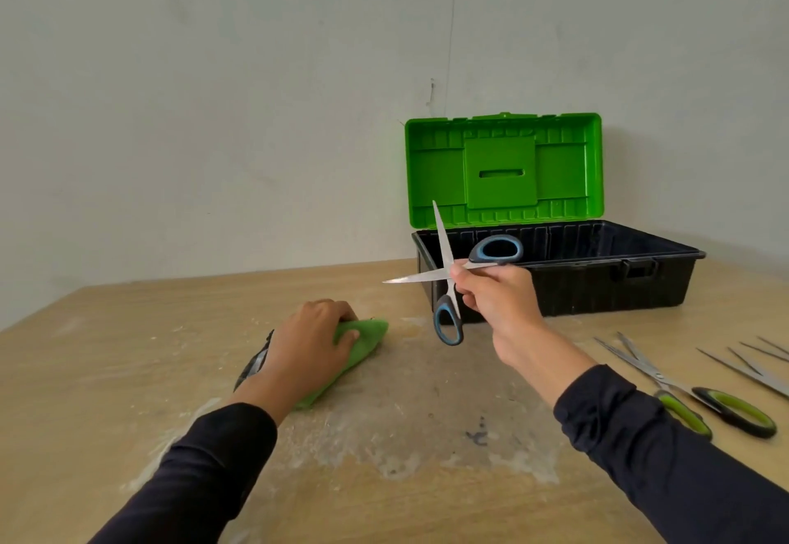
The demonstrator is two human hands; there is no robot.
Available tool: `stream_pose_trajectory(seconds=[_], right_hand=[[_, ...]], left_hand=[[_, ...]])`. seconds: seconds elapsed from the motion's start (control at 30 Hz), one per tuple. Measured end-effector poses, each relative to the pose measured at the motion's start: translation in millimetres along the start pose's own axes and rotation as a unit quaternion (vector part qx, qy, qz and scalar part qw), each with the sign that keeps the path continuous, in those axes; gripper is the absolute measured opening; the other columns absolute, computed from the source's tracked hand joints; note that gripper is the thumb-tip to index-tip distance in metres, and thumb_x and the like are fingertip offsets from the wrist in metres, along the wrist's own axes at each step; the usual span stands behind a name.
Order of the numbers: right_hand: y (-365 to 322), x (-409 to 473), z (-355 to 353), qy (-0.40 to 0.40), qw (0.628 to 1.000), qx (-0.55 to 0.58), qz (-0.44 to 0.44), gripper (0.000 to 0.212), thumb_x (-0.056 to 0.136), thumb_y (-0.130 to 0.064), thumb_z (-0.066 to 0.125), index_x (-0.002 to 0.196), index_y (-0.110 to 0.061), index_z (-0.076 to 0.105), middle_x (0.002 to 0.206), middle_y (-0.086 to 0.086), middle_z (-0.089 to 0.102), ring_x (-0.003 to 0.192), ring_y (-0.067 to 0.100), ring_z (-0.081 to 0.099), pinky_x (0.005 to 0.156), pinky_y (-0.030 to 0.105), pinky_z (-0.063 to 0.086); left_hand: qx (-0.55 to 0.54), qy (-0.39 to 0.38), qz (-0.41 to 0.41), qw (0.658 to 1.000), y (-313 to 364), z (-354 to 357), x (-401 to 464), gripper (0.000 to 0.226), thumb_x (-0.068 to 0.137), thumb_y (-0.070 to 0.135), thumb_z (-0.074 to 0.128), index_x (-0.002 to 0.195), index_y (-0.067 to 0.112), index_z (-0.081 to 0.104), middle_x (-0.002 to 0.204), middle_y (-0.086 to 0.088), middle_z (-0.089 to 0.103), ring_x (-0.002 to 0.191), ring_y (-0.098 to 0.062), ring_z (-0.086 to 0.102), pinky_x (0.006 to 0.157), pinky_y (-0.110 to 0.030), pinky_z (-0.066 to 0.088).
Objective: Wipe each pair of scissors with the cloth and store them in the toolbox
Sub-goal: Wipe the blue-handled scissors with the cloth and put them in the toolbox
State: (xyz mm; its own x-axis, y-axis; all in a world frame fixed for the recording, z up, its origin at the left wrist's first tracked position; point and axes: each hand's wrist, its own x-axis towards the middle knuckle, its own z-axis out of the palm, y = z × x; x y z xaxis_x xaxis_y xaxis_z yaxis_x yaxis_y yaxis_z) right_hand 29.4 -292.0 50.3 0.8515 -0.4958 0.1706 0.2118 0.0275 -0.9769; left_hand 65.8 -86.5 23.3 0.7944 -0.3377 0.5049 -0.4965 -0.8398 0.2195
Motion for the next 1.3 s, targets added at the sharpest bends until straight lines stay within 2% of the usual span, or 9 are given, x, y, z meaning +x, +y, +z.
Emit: stream_pose_trajectory(seconds=[0.13, 0.37, 0.57, 0.8, 0.9, 1.0, 1.1, 1.2, 1.3], right_hand=[[-0.8, -0.1, -3.3, 0.003, 0.999, -0.033, -0.028, 0.008, 0.084, -0.020, 0.068, 0.077, -0.017, 0.070, 0.075, 0.000, 0.067, 0.076, 0.014, 0.062, 0.082, 0.035, 0.052], [-3.7, -13.0, 3.4, -0.041, 0.986, -0.132, -0.090, 0.013, 0.083, -0.022, 0.067, 0.071, -0.025, 0.066, 0.082, 0.005, 0.071, 0.082, 0.020, 0.067, 0.079, 0.041, 0.057], [-2.1, -22.1, 12.3, -0.064, 0.980, -0.130, -0.138, 0.006, 0.081, -0.020, 0.070, 0.082, -0.014, 0.070, 0.077, 0.001, 0.069, 0.071, 0.011, 0.064, 0.069, 0.026, 0.054], [-10.2, -18.3, 5.5, -0.087, 0.960, -0.158, -0.214, 0.003, 0.079, -0.015, 0.072, 0.082, -0.016, 0.071, 0.075, 0.003, 0.071, 0.073, 0.015, 0.067, 0.070, 0.026, 0.054], [-11.1, -16.6, 2.5, -0.094, 0.963, -0.153, -0.201, 0.002, 0.079, -0.015, 0.072, 0.081, -0.015, 0.071, 0.076, 0.004, 0.070, 0.073, 0.017, 0.067, 0.071, 0.029, 0.055], [-8.4, -18.1, 3.8, -0.114, 0.966, -0.140, -0.185, 0.005, 0.079, -0.015, 0.072, 0.078, -0.019, 0.070, 0.077, 0.003, 0.071, 0.074, 0.015, 0.067, 0.070, 0.025, 0.055], [-8.6, -17.8, 3.0, -0.112, 0.967, -0.129, -0.189, 0.006, 0.079, -0.013, 0.071, 0.079, -0.019, 0.070, 0.077, 0.002, 0.071, 0.073, 0.012, 0.067, 0.063, 0.015, 0.053], [-8.7, -16.3, 1.5, -0.100, 0.968, -0.121, -0.194, 0.005, 0.079, -0.012, 0.071, 0.081, -0.016, 0.071, 0.079, 0.004, 0.071, 0.075, 0.015, 0.068, 0.068, 0.020, 0.054], [-10.2, -17.4, 2.6, -0.135, 0.974, -0.090, -0.158, 0.004, 0.080, -0.009, 0.069, 0.081, -0.012, 0.070, 0.076, 0.005, 0.069, 0.069, 0.012, 0.065, 0.064, 0.020, 0.053]], left_hand=[[-0.153, 0.062, -0.069, 0.984, -3.8, -9.4, 6.8, 0.016, 0.090, 0.020, 0.054, 0.099, 0.014, 0.065, 0.092, -0.001, 0.066, 0.083, -0.015, 0.056, 0.066, -0.023, 0.039], [-0.447, 0.053, -0.138, 0.882, 2.2, -23.0, 6.8, 0.019, 0.093, 0.026, 0.050, 0.097, 0.021, 0.067, 0.088, 0.000, 0.071, 0.078, -0.015, 0.065, 0.060, -0.022, 0.049], [-0.453, 0.001, -0.097, 0.886, 10.6, -22.0, 5.2, 0.020, 0.093, 0.027, 0.050, 0.097, 0.021, 0.069, 0.090, -0.002, 0.072, 0.079, -0.016, 0.066, 0.068, -0.029, 0.052], [-0.479, 0.008, -0.090, 0.873, 12.4, -25.1, 6.7, 0.021, 0.094, 0.018, 0.048, 0.103, 0.015, 0.066, 0.092, -0.004, 0.072, 0.080, -0.015, 0.067, 0.064, -0.021, 0.052], [-0.521, 0.017, -0.107, 0.847, 9.2, -26.9, 6.4, 0.021, 0.094, 0.019, 0.047, 0.100, 0.017, 0.067, 0.088, -0.003, 0.072, 0.078, -0.017, 0.067, 0.064, -0.026, 0.053], [-0.518, 0.000, -0.098, 0.850, 10.9, -25.2, 6.0, 0.021, 0.094, 0.020, 0.048, 0.103, 0.016, 0.066, 0.090, -0.006, 0.073, 0.080, -0.019, 0.067, 0.068, -0.032, 0.052], [-0.528, -0.029, -0.085, 0.845, 13.0, -25.0, 5.3, 0.021, 0.094, 0.017, 0.047, 0.103, 0.015, 0.066, 0.088, -0.004, 0.073, 0.076, -0.015, 0.067, 0.064, -0.026, 0.053], [-0.549, -0.041, -0.079, 0.831, 11.5, -26.0, 5.1, 0.022, 0.094, 0.015, 0.046, 0.104, 0.011, 0.066, 0.088, -0.006, 0.072, 0.074, -0.014, 0.066, 0.062, -0.021, 0.053], [-0.527, -0.004, -0.087, 0.845, 11.9, -22.5, 6.2, 0.020, 0.093, 0.015, 0.048, 0.100, 0.014, 0.066, 0.085, -0.003, 0.072, 0.072, -0.012, 0.065, 0.061, -0.020, 0.052]])
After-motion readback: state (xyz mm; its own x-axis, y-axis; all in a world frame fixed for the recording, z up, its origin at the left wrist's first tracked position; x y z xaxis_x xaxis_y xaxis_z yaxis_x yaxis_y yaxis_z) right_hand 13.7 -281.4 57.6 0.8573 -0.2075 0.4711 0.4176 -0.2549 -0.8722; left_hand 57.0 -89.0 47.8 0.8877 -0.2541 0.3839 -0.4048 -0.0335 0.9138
